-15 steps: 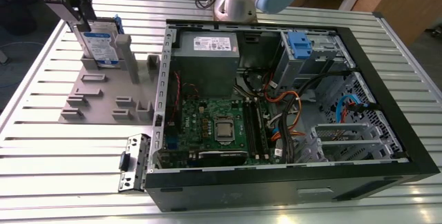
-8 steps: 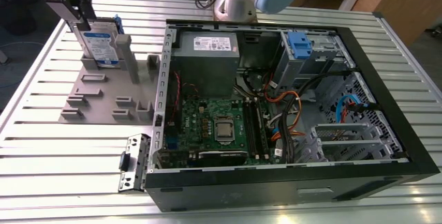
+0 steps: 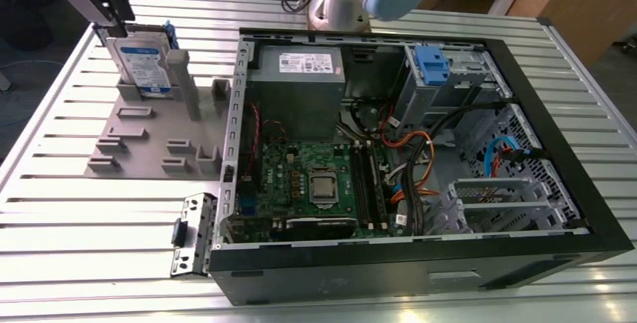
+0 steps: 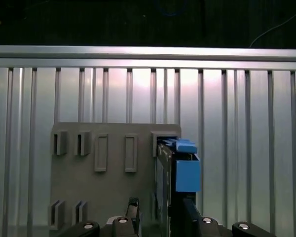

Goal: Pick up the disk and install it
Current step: 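Pick up the disk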

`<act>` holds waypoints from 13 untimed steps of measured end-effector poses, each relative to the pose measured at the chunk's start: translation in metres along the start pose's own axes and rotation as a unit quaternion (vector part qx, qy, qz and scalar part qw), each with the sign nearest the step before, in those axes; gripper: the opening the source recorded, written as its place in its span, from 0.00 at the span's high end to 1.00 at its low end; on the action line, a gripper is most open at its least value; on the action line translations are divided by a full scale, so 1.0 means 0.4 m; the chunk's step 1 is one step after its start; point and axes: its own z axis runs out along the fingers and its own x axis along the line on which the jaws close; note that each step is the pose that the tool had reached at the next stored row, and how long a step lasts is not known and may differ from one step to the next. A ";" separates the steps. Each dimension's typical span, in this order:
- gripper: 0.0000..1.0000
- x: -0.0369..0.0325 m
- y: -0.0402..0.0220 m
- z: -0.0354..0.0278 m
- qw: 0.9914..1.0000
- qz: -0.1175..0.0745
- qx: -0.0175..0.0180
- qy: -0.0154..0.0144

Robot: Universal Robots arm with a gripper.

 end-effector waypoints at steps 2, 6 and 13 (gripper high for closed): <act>0.53 -0.014 0.009 0.002 1.000 0.000 0.000 0.000; 0.53 -0.035 0.025 0.008 1.000 -0.001 0.000 0.000; 0.53 -0.037 0.029 0.031 1.000 -0.007 0.000 0.003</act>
